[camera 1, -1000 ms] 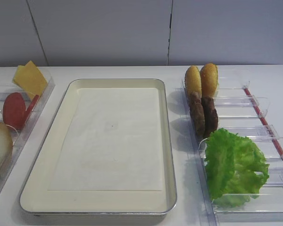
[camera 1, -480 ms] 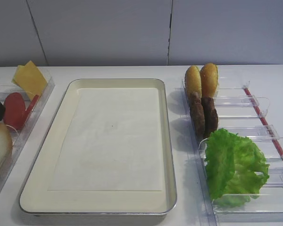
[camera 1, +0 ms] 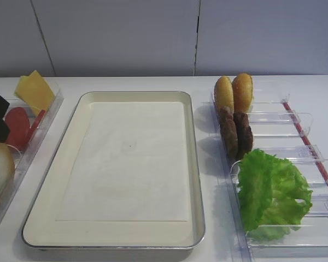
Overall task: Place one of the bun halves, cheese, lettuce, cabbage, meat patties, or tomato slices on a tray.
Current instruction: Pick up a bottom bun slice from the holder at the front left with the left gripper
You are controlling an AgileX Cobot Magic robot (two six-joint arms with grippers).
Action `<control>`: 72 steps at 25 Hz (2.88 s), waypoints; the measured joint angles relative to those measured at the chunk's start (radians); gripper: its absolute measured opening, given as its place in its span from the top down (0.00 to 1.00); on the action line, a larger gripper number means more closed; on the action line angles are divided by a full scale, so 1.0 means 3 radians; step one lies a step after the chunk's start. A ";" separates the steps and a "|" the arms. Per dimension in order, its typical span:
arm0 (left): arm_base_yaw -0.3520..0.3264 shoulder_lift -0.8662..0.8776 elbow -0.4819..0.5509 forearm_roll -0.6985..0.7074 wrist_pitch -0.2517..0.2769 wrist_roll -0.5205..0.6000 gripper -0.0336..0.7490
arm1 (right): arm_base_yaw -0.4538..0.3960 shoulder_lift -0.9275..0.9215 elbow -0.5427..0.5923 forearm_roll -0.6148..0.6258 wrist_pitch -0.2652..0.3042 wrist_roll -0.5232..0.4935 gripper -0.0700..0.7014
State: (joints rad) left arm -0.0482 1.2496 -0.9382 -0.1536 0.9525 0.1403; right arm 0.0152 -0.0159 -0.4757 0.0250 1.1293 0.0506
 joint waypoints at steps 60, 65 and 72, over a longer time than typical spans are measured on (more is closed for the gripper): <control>0.0000 0.0405 0.0000 0.0145 0.0185 -0.0244 0.74 | 0.0000 0.0000 0.0000 -0.0007 0.0000 0.0011 0.29; 0.0000 0.0312 0.0000 0.0152 0.0197 -0.0382 0.74 | 0.0000 0.0000 0.0000 -0.0007 0.0000 0.0011 0.29; 0.0000 0.0036 0.0000 0.0143 0.0269 -0.0421 0.74 | 0.0000 0.0000 0.0000 -0.0007 0.0000 0.0011 0.29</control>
State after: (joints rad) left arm -0.0482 1.2603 -0.9382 -0.1107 1.0331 0.0139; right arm 0.0152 -0.0159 -0.4757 0.0229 1.1293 0.0539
